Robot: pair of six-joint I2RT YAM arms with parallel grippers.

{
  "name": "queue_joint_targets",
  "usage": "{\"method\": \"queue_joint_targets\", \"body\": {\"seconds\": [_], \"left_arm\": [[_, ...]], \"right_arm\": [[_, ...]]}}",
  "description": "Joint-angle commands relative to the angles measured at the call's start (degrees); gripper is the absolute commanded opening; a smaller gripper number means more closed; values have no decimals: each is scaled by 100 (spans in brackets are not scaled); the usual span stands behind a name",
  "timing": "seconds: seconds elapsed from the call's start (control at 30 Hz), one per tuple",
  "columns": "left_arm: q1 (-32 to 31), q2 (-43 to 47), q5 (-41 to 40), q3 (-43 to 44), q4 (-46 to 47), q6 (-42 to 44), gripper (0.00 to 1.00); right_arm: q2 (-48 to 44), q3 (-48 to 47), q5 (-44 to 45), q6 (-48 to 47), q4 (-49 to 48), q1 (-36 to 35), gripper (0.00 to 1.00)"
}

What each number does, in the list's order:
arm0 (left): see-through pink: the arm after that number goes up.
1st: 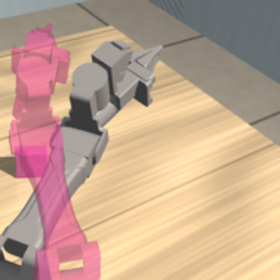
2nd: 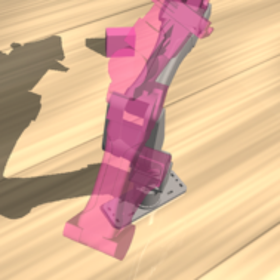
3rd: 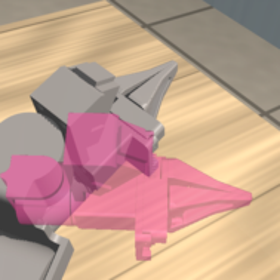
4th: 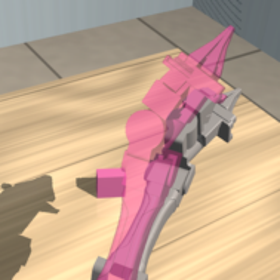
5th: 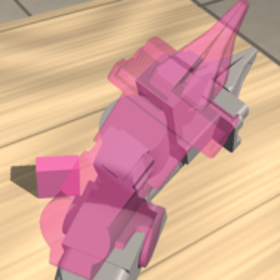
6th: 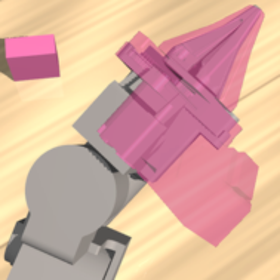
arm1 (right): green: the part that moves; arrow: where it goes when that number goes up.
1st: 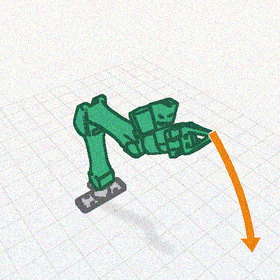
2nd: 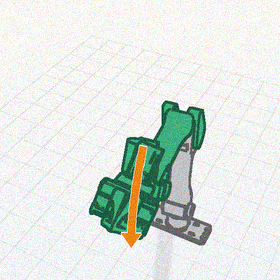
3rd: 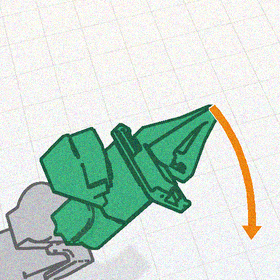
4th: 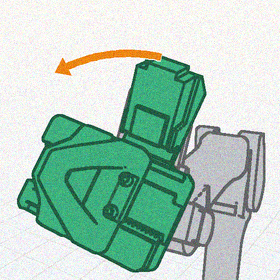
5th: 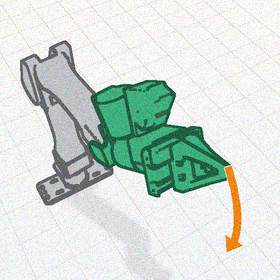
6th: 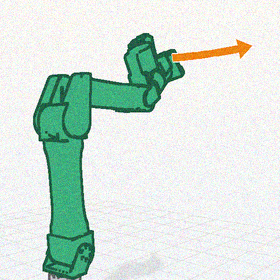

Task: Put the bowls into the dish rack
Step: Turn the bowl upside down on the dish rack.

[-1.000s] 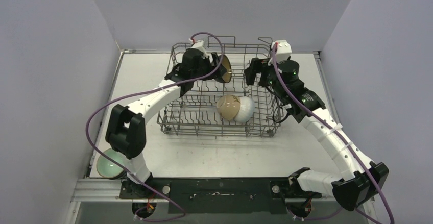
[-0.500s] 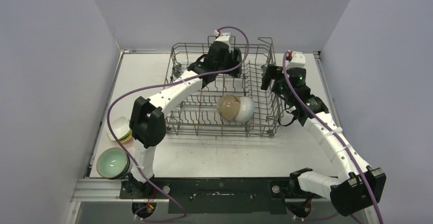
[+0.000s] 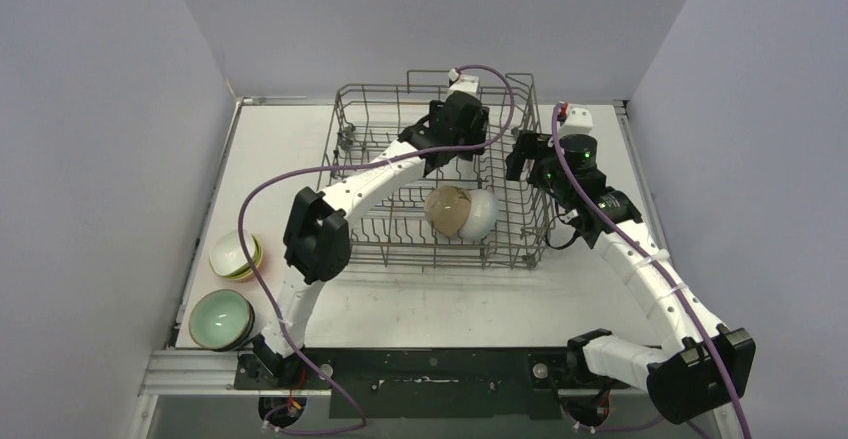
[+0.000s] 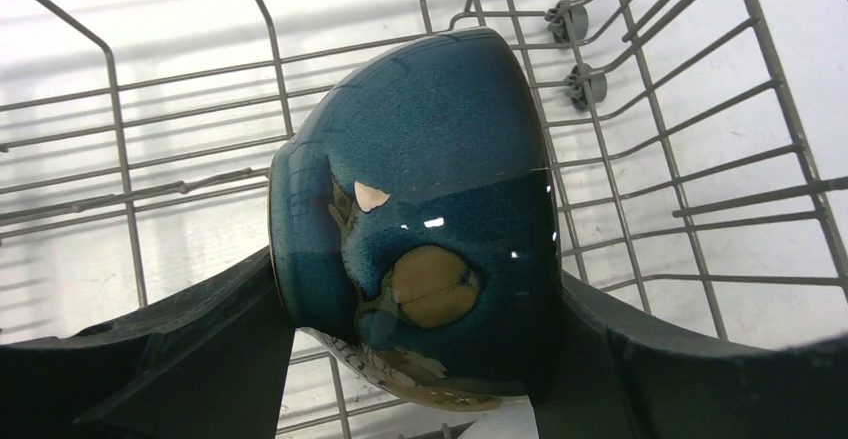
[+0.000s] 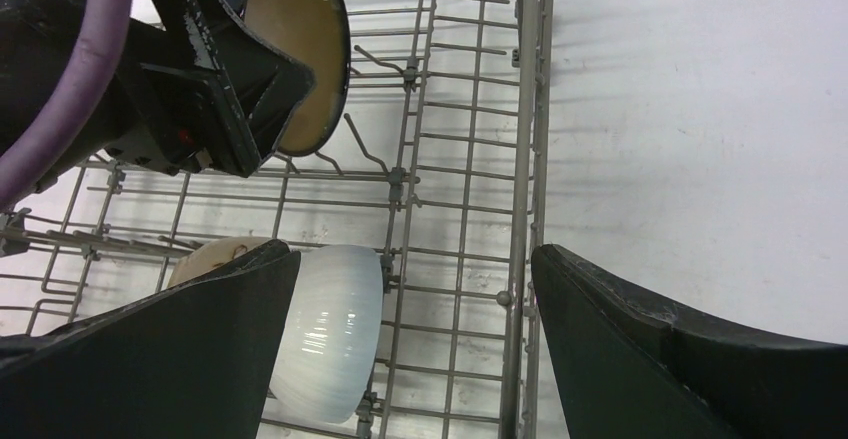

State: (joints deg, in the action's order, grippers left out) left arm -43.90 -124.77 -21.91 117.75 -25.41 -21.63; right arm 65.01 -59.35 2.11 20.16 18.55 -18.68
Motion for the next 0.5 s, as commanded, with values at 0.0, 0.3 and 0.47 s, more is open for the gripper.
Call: {"method": "queue_joint_targets", "body": {"seconds": [0.0,0.3,0.47], "left_arm": [[-36,-130,-617,749,98,253,0],[-233,-654,-1390,1473,-567,373,0],[-271,-725,-1267,1531,-499,277,0]], "right_arm": [[-164,-50,-53,-4,-191,42,90],[-172,-67,-53,1,-169,45,90],[-239,-117,49,1,-109,43,90]]}}
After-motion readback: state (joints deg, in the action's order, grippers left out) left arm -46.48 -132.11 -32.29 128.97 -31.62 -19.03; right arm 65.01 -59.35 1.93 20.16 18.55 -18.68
